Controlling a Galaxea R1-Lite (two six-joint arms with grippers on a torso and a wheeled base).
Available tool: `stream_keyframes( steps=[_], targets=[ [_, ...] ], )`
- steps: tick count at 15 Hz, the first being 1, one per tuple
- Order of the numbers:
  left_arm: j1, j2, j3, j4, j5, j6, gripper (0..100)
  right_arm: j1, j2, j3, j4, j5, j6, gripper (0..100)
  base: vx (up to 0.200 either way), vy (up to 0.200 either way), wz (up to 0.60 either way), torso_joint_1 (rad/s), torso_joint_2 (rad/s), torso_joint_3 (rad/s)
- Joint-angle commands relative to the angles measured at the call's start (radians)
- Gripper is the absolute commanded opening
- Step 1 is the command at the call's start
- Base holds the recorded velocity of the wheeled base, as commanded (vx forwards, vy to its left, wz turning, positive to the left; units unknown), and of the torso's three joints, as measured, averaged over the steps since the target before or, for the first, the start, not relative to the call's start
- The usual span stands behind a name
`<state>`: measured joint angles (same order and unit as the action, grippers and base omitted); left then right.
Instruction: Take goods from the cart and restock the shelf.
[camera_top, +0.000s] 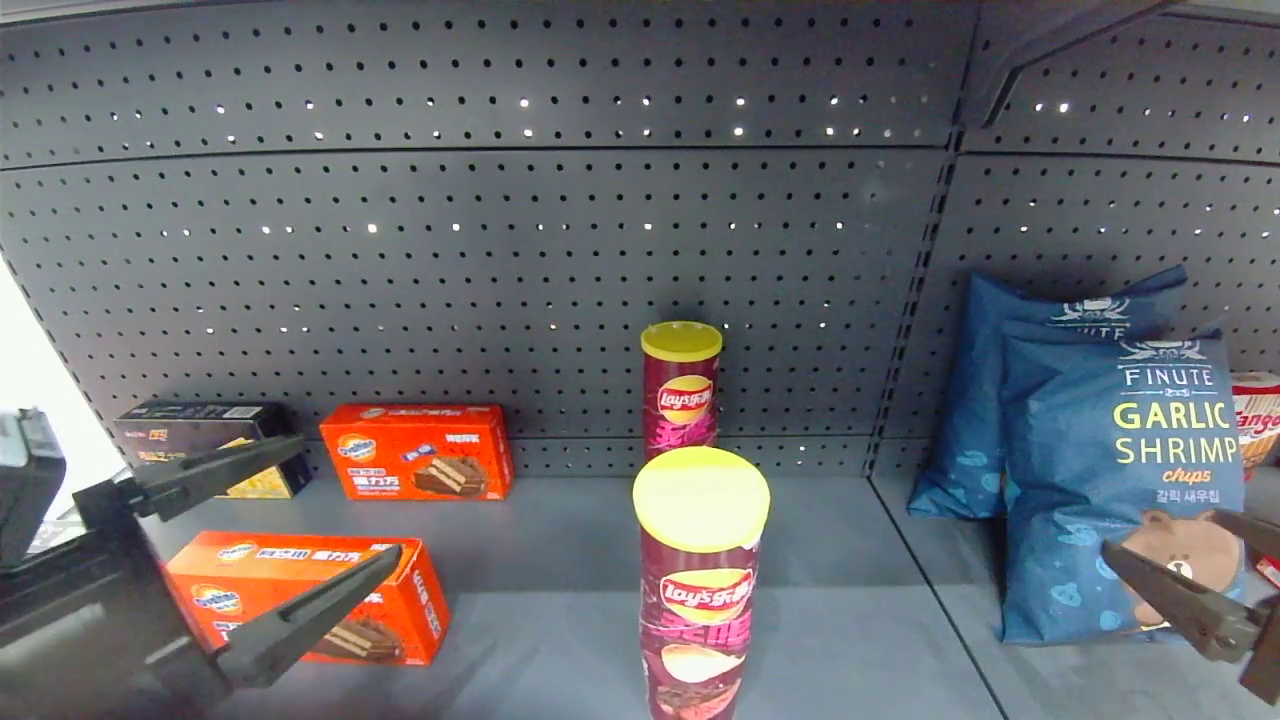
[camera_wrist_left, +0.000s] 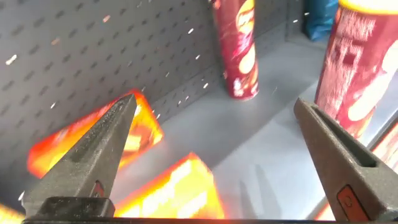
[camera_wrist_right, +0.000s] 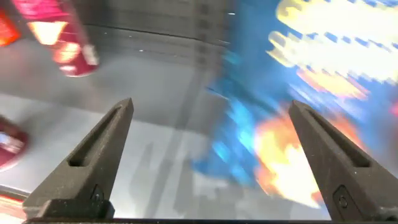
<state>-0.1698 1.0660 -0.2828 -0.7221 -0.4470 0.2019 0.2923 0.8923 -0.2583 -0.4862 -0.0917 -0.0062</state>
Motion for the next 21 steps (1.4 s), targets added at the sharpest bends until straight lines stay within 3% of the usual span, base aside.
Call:
stream_keyframes(
  steps=[1,3,5,7,9,10,14,16,17,19,20,21],
  targets=[
    [0.059,-0.146,0.1,0.0,0.008,-0.001,100,-0.085,-0.253,0.149,0.021,-0.054,0.0,100,0.0,0.0,0.0,0.0,0.0,0.0],
    [0.119,-0.212,0.169,0.001,0.05,-0.021,100,-0.102,-0.343,0.206,0.043,-0.085,-0.001,100,0.0,0.0,0.0,0.0,0.0,0.0],
    [0.174,-0.262,0.234,0.001,0.145,-0.024,100,-0.17,-0.444,0.235,0.109,-0.086,-0.003,100,0.0,0.0,0.0,0.0,0.0,0.0],
    [0.179,-0.34,0.283,0.013,0.203,-0.027,100,-0.222,-0.566,0.255,0.219,-0.086,-0.003,100,0.0,0.0,0.0,0.0,0.0,0.0],
    [0.179,-0.498,0.28,0.178,0.212,-0.059,100,-0.291,-0.802,0.228,0.505,-0.072,-0.001,100,0.0,0.0,0.0,0.0,0.0,0.0],
    [0.182,-0.575,0.278,0.257,0.222,-0.065,100,-0.32,-0.828,0.208,0.535,-0.062,-0.003,100,0.0,0.0,0.0,0.0,0.0,0.0],
    [0.181,-0.908,0.249,0.609,0.248,-0.067,100,-0.323,-0.829,0.232,0.482,-0.1,0.002,100,0.0,0.0,0.0,0.0,0.0,0.0],
    [0.174,-1.066,0.211,0.82,0.271,-0.062,100,-0.283,-0.862,0.229,0.491,0.013,-0.017,100,0.0,0.0,0.0,0.0,0.0,0.0],
    [0.174,-1.066,0.194,0.845,0.312,-0.062,100,-0.288,-0.871,0.229,0.494,0.075,-0.031,100,0.0,0.0,0.0,0.0,0.0,0.0],
    [0.174,-1.066,0.201,0.842,0.332,-0.062,100,-0.292,-0.885,0.229,0.492,0.082,-0.02,100,0.0,0.0,0.0,0.0,0.0,0.0],
    [0.176,-1.066,0.206,0.836,0.346,-0.062,100,-0.292,-0.885,0.232,0.491,0.024,0.002,100,0.0,0.0,0.0,0.0,0.0,0.0],
    [0.176,-1.066,0.209,0.825,0.399,-0.064,100,-0.294,-0.88,0.232,0.492,-0.033,0.025,100,0.0,0.0,0.0,0.0,0.0,0.0]
  ],
)
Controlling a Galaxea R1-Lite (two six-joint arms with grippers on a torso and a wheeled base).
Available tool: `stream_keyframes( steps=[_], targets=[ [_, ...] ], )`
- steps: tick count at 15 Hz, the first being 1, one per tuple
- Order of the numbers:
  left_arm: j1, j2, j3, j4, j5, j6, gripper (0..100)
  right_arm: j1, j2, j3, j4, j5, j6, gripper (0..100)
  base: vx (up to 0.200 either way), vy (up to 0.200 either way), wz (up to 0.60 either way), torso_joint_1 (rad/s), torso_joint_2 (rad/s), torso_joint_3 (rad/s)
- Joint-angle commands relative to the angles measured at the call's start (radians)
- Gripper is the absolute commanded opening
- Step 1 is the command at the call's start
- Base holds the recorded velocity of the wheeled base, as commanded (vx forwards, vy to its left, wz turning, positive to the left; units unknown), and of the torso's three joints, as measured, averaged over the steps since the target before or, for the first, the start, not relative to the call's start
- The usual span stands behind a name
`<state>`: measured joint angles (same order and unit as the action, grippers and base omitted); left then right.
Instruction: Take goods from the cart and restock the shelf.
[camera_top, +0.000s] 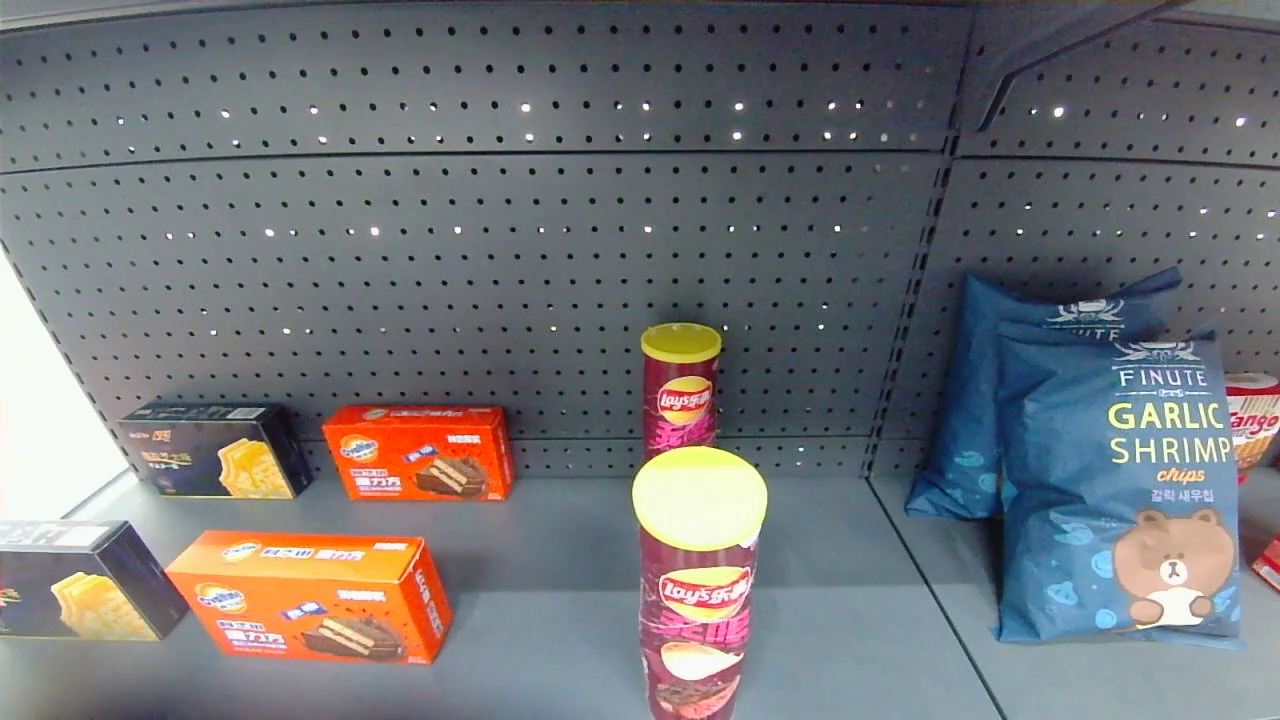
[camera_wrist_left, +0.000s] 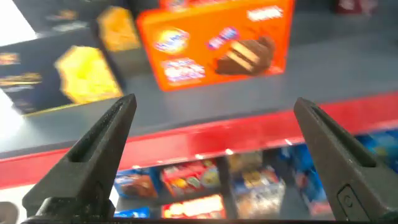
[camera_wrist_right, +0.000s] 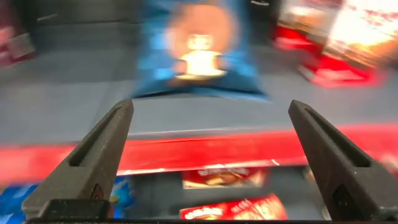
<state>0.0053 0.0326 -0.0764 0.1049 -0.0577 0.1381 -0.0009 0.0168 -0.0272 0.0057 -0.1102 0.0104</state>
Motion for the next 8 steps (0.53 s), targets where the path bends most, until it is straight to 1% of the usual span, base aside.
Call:
stream_keyframes(
  steps=[1,2,3,4,7,8],
  targets=[
    [0.001,-0.033,0.003,-0.004,0.058,-0.002,100,-0.001,-0.008,0.001,-0.001,-0.025,0.013,100,0.0,0.0,0.0,0.0,0.0,0.0],
    [-0.001,-0.033,0.003,-0.004,0.07,-0.003,100,0.001,-0.011,0.004,-0.007,-0.019,0.014,100,0.0,0.0,0.0,0.0,0.0,0.0],
    [-0.001,-0.033,0.007,-0.005,0.07,-0.006,100,0.001,-0.011,0.006,-0.009,-0.02,0.029,100,0.0,0.0,0.0,0.0,0.0,0.0],
    [-0.001,-0.033,0.009,-0.007,0.07,-0.031,100,0.001,-0.011,0.007,-0.01,-0.023,0.052,100,0.0,0.0,0.0,0.0,0.0,0.0],
    [-0.004,-0.033,0.003,-0.004,0.075,-0.046,100,0.001,-0.011,0.01,-0.013,-0.019,0.059,100,0.0,0.0,0.0,0.0,0.0,0.0],
    [0.002,-0.033,0.003,-0.002,0.081,-0.063,100,0.001,-0.011,0.01,-0.013,-0.02,0.06,100,0.0,0.0,0.0,0.0,0.0,0.0]
  ],
)
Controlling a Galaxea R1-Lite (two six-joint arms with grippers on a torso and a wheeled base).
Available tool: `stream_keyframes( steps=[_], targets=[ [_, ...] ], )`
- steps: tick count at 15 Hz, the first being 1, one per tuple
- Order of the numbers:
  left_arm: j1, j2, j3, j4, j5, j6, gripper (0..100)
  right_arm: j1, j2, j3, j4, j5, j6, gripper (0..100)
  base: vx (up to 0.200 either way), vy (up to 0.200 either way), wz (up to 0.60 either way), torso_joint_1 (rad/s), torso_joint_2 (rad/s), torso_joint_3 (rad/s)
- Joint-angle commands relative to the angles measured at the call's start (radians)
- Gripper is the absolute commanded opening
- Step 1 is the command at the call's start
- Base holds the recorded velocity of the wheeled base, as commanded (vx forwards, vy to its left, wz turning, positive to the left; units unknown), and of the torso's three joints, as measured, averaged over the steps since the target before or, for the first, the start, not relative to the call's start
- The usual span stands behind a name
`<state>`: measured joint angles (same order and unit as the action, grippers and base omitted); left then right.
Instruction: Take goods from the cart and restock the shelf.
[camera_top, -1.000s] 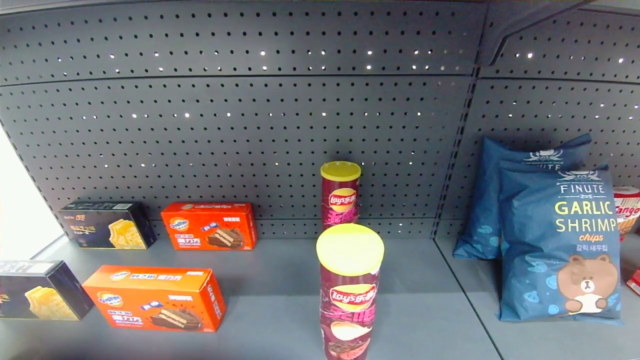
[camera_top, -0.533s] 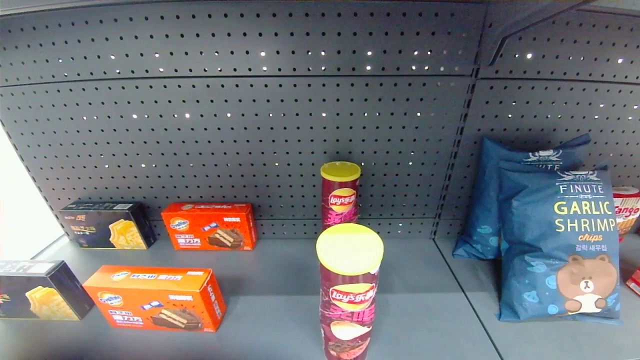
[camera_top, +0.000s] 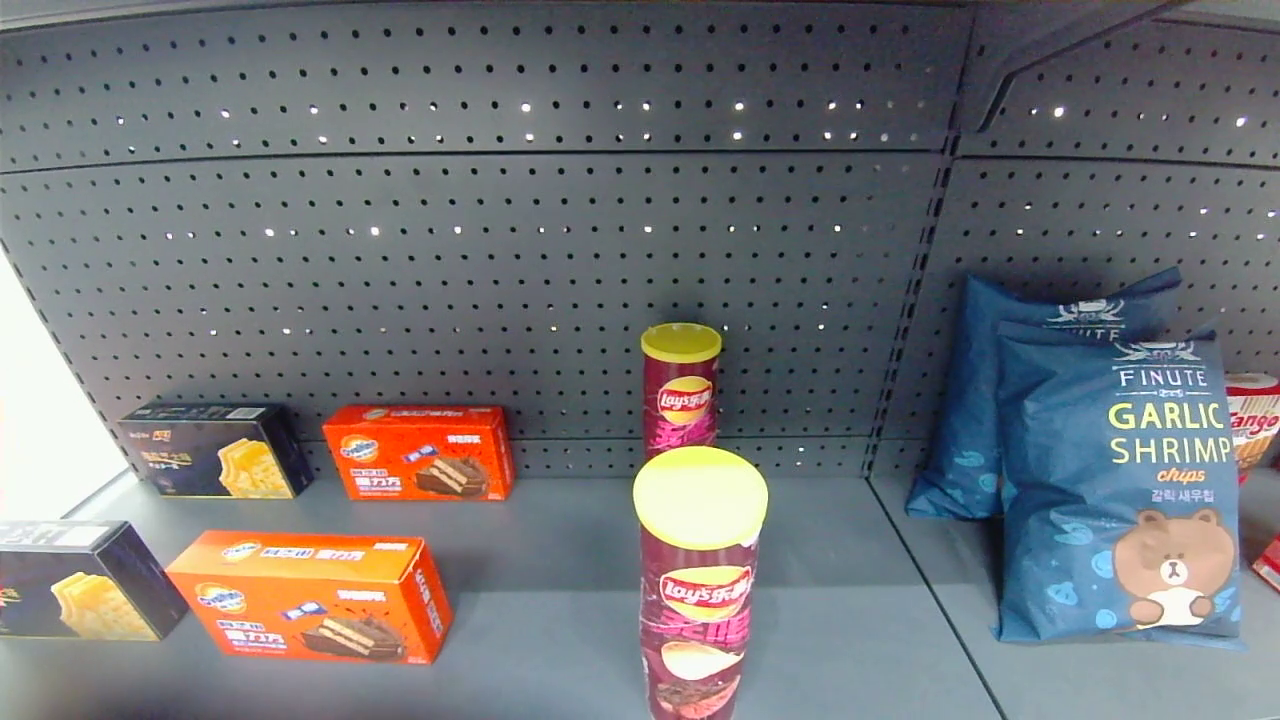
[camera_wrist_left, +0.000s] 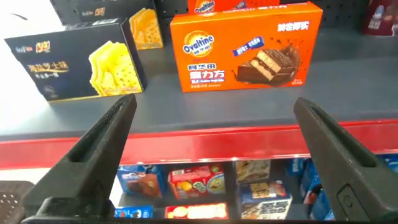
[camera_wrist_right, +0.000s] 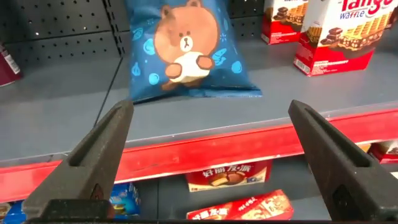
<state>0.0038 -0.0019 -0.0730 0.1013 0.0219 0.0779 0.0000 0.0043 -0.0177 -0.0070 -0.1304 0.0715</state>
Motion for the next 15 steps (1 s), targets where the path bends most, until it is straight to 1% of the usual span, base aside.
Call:
stream_keyframes(
  steps=[1,2,3,4,5,6,7,8,9,10,11,12,13,14,15],
  targets=[
    [0.001,0.002,0.001,0.0,0.006,-0.027,100,0.0,0.002,0.001,-0.001,0.0,-0.001,100,0.0,0.0,0.0,0.0,0.0,0.0],
    [-0.001,0.002,0.001,0.0,0.006,-0.029,100,0.0,0.002,0.001,-0.001,0.0,-0.001,100,0.0,0.0,0.0,0.0,0.0,0.0],
    [-0.005,0.002,0.018,-0.023,-0.071,-0.007,100,0.0,0.002,0.001,-0.001,0.0,0.001,100,0.0,0.0,0.0,0.0,0.0,0.0],
    [-0.005,0.002,0.064,-0.075,-0.135,0.028,100,0.0,0.002,0.001,0.001,0.003,0.001,100,0.0,0.0,0.0,0.0,0.0,0.0],
    [-0.007,0.002,0.068,-0.095,-0.145,0.034,100,0.0,0.002,0.001,-0.001,0.005,0.001,100,0.0,0.0,0.0,0.0,0.0,0.0],
    [-0.007,0.002,0.07,-0.101,-0.142,0.033,100,0.0,0.002,0.001,0.001,0.005,0.001,100,0.0,0.0,0.0,0.0,0.0,0.0],
    [-0.002,0.002,0.07,-0.101,-0.071,0.002,100,0.0,0.002,0.002,0.001,0.009,-0.001,100,0.0,0.0,0.0,0.0,0.0,0.0],
    [-0.002,0.002,0.071,-0.101,-0.004,-0.018,100,0.0,0.002,0.002,0.001,0.012,-0.002,100,0.0,0.0,0.0,0.0,0.0,0.0],
    [-0.002,0.002,0.073,-0.101,0.01,-0.018,100,0.0,0.002,0.016,0.002,0.052,-0.021,100,0.0,0.0,0.0,0.0,0.0,0.0],
    [-0.004,0.002,0.073,-0.101,-0.005,-0.023,100,0.0,0.002,0.018,0.002,0.126,-0.078,100,0.0,0.0,0.0,0.0,0.0,0.0],
    [-0.004,0.002,0.071,-0.101,-0.066,-0.027,100,0.0,0.002,0.018,0.004,0.152,-0.093,100,0.0,0.0,0.0,0.0,0.0,0.0],
    [-0.004,0.002,0.071,-0.101,-0.108,-0.018,100,0.0,0.002,0.018,0.004,0.144,-0.084,100,0.0,0.0,0.0,0.0,0.0,0.0],
    [-0.007,0.002,0.071,-0.101,-0.122,0.002,100,0.0,0.002,0.018,0.002,0.135,-0.075,100,0.0,0.0,0.0,0.0,0.0,0.0],
    [-0.005,0.002,0.07,-0.101,-0.119,0.0,100,0.0,0.002,0.018,0.002,0.097,-0.067,100,0.0,0.0,0.0,0.0,0.0,0.0],
    [-0.004,0.002,0.071,-0.101,-0.097,-0.003,100,-0.002,0.002,0.018,0.004,0.072,-0.068,100,0.0,0.0,0.0,0.0,0.0,0.0]
  ],
)
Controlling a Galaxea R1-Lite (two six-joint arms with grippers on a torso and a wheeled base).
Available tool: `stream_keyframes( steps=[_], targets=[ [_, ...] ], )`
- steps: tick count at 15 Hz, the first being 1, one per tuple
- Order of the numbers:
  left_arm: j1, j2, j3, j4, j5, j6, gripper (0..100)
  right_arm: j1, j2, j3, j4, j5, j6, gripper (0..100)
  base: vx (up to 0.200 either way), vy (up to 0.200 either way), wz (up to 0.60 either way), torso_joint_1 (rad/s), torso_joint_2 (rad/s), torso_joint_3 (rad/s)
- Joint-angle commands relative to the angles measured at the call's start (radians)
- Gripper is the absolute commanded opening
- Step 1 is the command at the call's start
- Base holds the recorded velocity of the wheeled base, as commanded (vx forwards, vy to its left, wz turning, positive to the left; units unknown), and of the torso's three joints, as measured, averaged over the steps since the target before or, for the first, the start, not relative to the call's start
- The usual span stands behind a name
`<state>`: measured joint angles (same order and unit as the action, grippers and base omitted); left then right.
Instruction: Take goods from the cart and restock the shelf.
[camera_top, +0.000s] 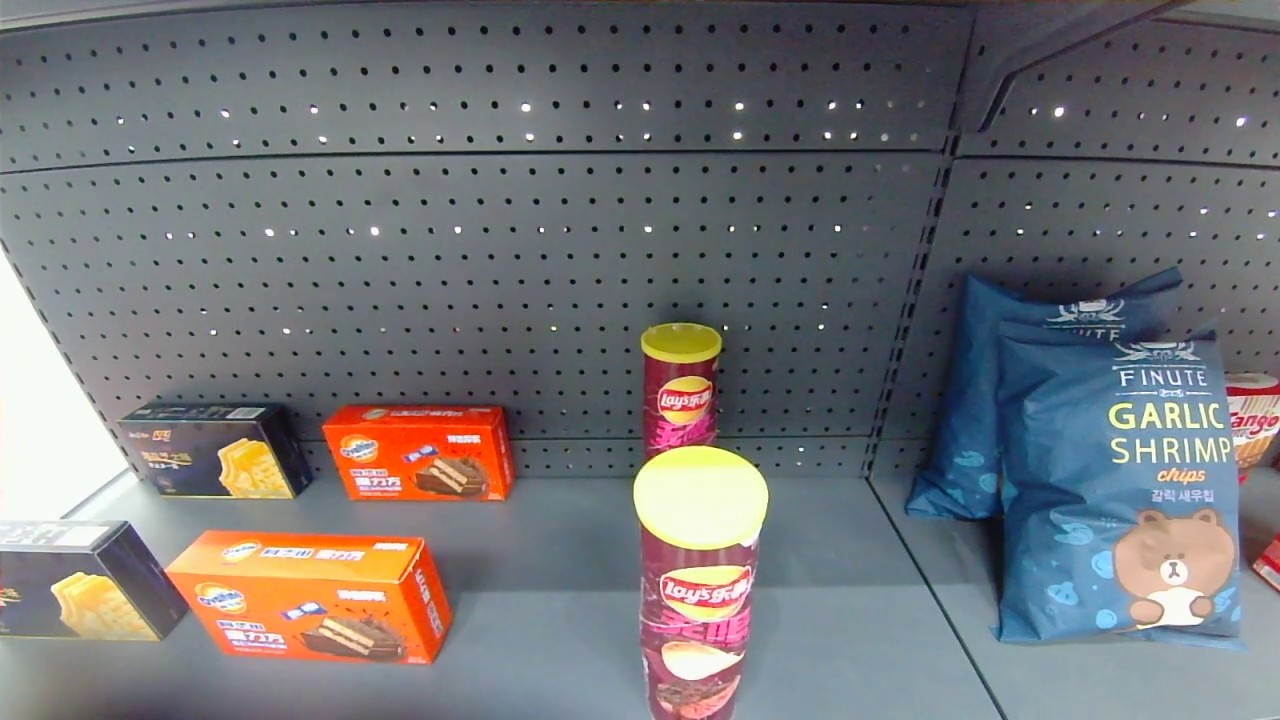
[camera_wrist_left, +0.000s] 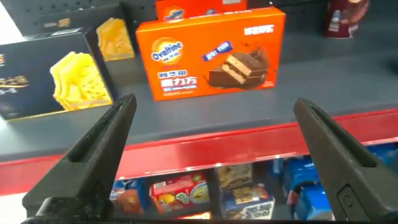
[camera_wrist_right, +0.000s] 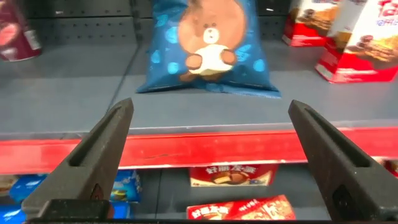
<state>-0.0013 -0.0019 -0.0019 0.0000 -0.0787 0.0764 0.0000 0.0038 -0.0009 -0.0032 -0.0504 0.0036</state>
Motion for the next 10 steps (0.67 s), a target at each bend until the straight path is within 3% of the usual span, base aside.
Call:
stream_keyframes(
  steps=[1,2,3,5,6,7,8,9,10],
  targets=[
    [0.001,0.002,0.0,0.0,0.054,-0.001,100,-0.002,0.002,0.001,0.002,-0.006,-0.002,100,0.0,0.0,0.0,0.0,0.0,0.0],
    [0.001,0.002,0.0,0.0,0.054,-0.001,100,-0.002,0.002,0.001,0.002,-0.006,-0.002,100,0.0,0.0,0.0,0.0,0.0,0.0],
    [0.001,0.002,0.002,0.0,0.093,-0.004,100,0.0,0.002,0.001,0.0,0.006,-0.007,100,0.0,0.0,0.0,0.0,0.0,0.0],
    [0.003,0.002,0.002,-0.002,0.017,0.01,100,0.0,0.002,0.001,-0.001,0.069,0.001,100,0.0,0.0,0.0,0.0,0.0,0.0],
    [0.001,0.002,0.002,-0.002,-0.038,0.049,100,0.0,0.002,0.001,-0.001,0.07,-0.001,100,0.0,0.0,0.0,0.0,0.0,0.0],
    [0.001,0.002,0.0,-0.003,-0.046,0.069,100,0.0,0.002,0.001,-0.001,0.07,-0.001,100,0.0,0.0,0.0,0.0,0.0,0.0],
    [0.003,0.002,0.002,-0.005,-0.018,0.077,100,0.0,0.002,0.001,-0.001,0.069,-0.001,100,0.0,0.0,0.0,0.0,0.0,0.0],
    [0.003,0.002,0.002,-0.002,0.057,0.057,100,0.0,0.002,0.001,-0.001,0.067,-0.001,100,0.0,0.0,0.0,0.0,0.0,0.0],
    [0.003,0.002,0.002,0.0,0.096,0.025,100,0.0,0.002,0.001,-0.001,0.067,-0.001,100,0.0,0.0,0.0,0.0,0.0,0.0]
  ],
)
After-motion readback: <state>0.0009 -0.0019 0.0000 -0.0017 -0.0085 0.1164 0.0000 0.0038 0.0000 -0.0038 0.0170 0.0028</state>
